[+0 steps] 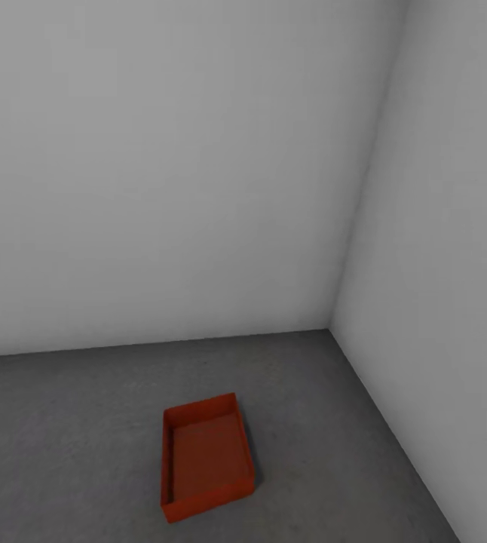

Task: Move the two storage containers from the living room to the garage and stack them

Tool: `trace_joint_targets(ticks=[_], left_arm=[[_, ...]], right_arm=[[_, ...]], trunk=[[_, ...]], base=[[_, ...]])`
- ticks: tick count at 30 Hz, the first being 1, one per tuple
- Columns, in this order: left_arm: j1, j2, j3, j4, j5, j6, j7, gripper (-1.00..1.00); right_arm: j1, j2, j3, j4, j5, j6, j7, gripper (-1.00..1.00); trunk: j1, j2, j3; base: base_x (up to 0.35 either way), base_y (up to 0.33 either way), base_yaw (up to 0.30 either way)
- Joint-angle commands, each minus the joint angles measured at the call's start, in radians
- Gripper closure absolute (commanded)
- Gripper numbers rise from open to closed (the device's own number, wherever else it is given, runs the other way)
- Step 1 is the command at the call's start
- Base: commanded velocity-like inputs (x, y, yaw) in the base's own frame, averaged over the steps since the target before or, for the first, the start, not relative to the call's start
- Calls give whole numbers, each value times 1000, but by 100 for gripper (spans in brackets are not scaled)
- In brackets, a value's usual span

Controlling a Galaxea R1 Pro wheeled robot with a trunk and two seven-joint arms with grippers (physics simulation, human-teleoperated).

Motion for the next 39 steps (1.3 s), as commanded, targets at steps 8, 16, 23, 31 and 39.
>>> trace_joint_targets(ticks=[8, 16, 23, 31, 39], left_arm=[[-1, -3, 3, 0, 3, -4, 1, -100], [-1, -9, 2, 0, 2, 0, 0, -100], [-1, -16, 2, 0, 7, 0, -1, -100], [-1, -16, 1, 0, 8, 0, 0, -100], [-1, -16, 1, 0, 8, -1, 1, -100]], right_arm=[[-1, 0, 4, 3, 1, -4, -6, -100], [-1, -2, 4, 4, -1, -3, -5, -100], [-1, -5, 3, 4, -2, -3, -5, -100], [-1, -5, 3, 4, -2, -3, -5, -100], [-1, -4, 3, 4, -2, -3, -5, -100]], trunk=[[0, -1, 3], [0, -1, 9], [0, -1, 14], [0, -1, 19], [0, -1, 25]], base=[[0, 0, -219], [0, 0, -266], [0, 0, -272], [0, 0, -273], [0, 0, -273]])
